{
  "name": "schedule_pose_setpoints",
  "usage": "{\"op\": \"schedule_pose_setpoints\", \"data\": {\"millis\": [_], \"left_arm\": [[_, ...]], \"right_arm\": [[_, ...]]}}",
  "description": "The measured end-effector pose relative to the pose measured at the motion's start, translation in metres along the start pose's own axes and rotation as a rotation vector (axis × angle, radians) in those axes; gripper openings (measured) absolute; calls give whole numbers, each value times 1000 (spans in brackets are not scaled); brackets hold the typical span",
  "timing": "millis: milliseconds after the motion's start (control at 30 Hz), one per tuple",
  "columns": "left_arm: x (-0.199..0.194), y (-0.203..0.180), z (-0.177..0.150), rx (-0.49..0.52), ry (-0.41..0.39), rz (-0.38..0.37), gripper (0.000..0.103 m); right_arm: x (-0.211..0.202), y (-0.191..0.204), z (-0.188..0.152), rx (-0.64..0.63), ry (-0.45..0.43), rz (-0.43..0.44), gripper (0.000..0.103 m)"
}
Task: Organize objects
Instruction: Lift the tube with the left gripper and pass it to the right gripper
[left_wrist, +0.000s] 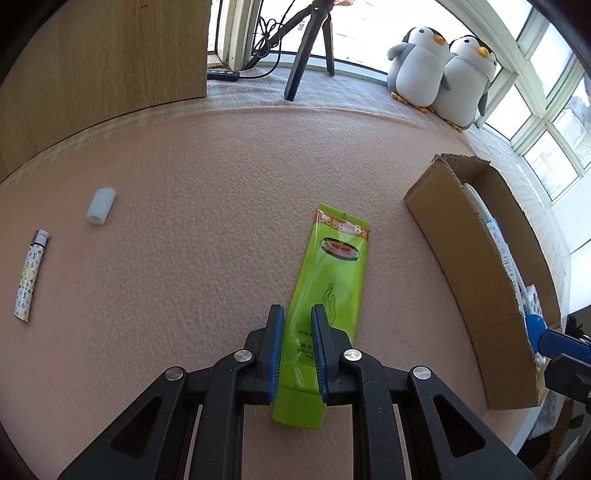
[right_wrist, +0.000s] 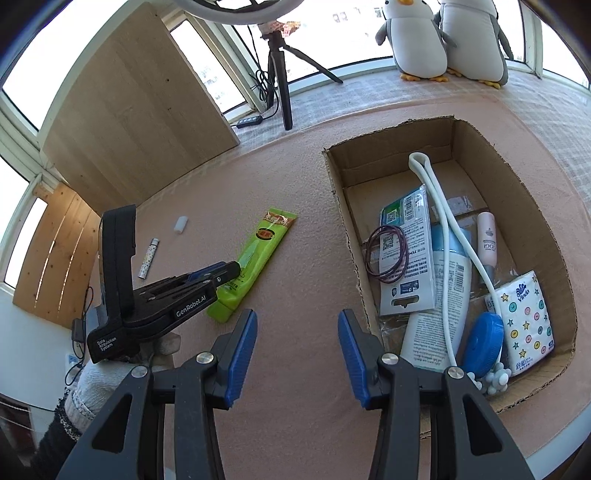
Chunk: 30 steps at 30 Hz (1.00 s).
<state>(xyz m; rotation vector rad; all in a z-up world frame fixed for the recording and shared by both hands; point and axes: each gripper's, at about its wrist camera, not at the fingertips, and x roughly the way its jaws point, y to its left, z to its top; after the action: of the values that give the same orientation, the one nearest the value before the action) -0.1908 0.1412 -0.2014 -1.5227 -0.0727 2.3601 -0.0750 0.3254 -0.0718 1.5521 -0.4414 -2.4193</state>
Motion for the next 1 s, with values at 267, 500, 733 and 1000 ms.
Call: {"op": "schedule_pose_setpoints", "data": {"millis": [267,500,733,1000], "left_arm": [[-13,-11,-29,4,18,-38,17],[-22,-10,-53,-38,28,-102,16],[-35,0,-72,-92,60,-202,18],[-45,2,-94,-70,90,-294,19]], "right_arm": [[9,9,-5,-15,28,25,42],[18,13,-9,-5,59,38,42],[38,26,-16,-32,131,44,42],[55,35,-25,-39,173,40,42]]}}
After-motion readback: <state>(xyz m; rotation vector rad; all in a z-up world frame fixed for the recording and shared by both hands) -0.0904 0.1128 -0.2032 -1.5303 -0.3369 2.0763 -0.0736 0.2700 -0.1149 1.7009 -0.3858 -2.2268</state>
